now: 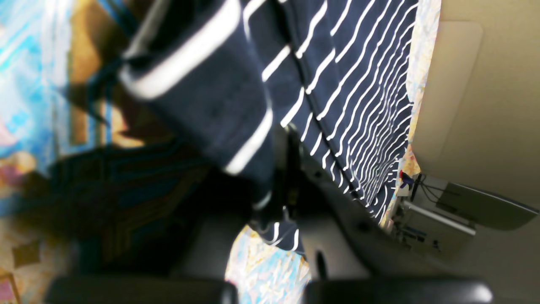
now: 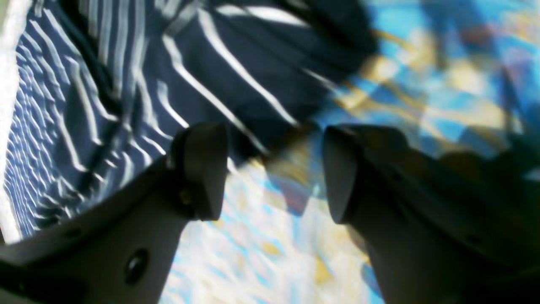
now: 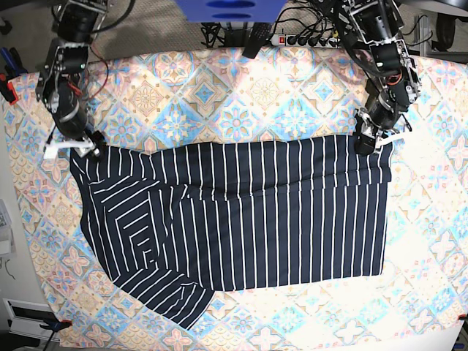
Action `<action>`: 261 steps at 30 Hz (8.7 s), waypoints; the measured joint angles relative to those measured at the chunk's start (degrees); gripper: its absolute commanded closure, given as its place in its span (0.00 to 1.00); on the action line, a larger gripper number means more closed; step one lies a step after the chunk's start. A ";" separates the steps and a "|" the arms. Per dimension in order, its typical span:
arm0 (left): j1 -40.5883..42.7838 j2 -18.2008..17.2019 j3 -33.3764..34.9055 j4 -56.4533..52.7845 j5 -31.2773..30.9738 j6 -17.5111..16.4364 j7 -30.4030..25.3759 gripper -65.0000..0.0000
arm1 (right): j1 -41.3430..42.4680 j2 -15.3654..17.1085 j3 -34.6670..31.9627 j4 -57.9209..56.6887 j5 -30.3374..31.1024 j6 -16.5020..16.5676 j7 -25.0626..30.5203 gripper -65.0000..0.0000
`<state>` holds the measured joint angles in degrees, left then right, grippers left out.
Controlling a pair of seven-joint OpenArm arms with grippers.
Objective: Fold the T-shirt properly
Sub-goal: 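Drag the shirt with both grippers toward the robot, then release it, then reach both grippers to the opposite long edge of the shirt and grasp it, then fold the grasped edge with both grippers over toward the other edge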
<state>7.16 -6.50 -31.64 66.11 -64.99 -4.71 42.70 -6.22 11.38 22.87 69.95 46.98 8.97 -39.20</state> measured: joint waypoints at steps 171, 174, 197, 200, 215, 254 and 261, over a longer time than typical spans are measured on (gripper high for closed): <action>-21.22 -5.57 6.01 -14.88 36.74 0.42 -5.81 0.82 | 4.92 -3.45 -8.79 18.49 -26.43 0.00 -7.91 0.53; -21.00 -5.60 6.01 -14.88 36.74 0.39 -5.46 0.94 | 4.90 -3.45 -8.79 18.95 -26.47 -0.02 -8.04 0.53; -8.31 -4.90 5.95 5.55 30.05 1.14 1.42 1.00 | 5.75 -3.39 -9.11 18.45 -26.38 0.22 -8.09 0.52; -5.31 -4.92 5.88 8.33 28.26 1.22 1.68 1.00 | 8.70 -2.51 -9.22 14.27 -27.10 -0.07 -7.98 0.52; -2.43 -4.94 5.68 13.94 24.35 1.38 1.64 1.00 | 23.74 9.44 -22.34 -10.16 -29.07 -0.11 1.55 0.52; -1.25 -4.74 2.67 13.94 24.35 1.42 1.86 1.00 | 34.42 12.48 -35.43 -42.88 -28.61 8.37 25.31 1.00; 1.05 -4.79 2.64 16.04 24.26 1.49 2.21 1.00 | 22.71 13.22 -24.81 -21.99 -28.85 8.37 15.82 1.00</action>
<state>8.21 -11.29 -28.99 82.15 -40.73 -3.22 44.91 16.49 24.60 -1.93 47.97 18.13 17.34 -23.38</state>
